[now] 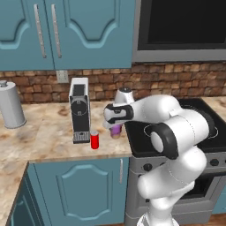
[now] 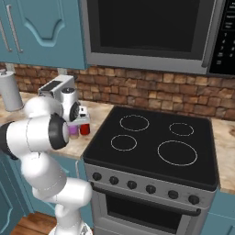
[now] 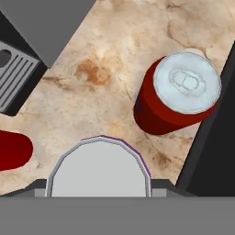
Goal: Four empty soda cans are scattered around the kitchen. Gather all the cans and cluster them next to the stove for recycling.
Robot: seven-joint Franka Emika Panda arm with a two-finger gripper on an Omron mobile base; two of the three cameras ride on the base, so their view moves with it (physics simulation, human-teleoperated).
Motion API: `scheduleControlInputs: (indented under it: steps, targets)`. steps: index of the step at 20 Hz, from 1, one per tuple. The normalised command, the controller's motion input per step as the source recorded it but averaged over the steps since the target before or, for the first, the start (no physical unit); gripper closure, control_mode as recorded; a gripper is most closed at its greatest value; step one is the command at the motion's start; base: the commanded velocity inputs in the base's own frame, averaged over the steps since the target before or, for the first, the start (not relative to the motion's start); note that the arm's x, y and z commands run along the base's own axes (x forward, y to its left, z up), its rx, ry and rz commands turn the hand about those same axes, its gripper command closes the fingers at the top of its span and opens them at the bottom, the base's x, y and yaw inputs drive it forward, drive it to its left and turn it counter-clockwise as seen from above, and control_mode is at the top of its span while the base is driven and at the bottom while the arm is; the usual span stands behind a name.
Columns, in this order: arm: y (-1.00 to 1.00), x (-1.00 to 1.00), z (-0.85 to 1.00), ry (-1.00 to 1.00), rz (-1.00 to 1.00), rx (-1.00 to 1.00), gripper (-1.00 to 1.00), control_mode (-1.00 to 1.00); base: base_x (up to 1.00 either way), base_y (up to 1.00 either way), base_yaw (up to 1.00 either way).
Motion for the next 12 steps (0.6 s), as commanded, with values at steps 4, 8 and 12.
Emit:
scheduleControlInputs:
  steps: [4,8,12]
  targets:
    - [0.03,0.12,-0.18,0.0,0.0,0.0,1.0,-1.0,0.0,0.0,0.0]
    - [0.01,0.13,-0.17,0.0,0.0,0.0,1.0,-1.0,0.0,0.0,0.0]
    - [0.0,0.15,-0.16,0.0,0.0,0.0,1.0,-1.0,0.0,0.0,0.0]
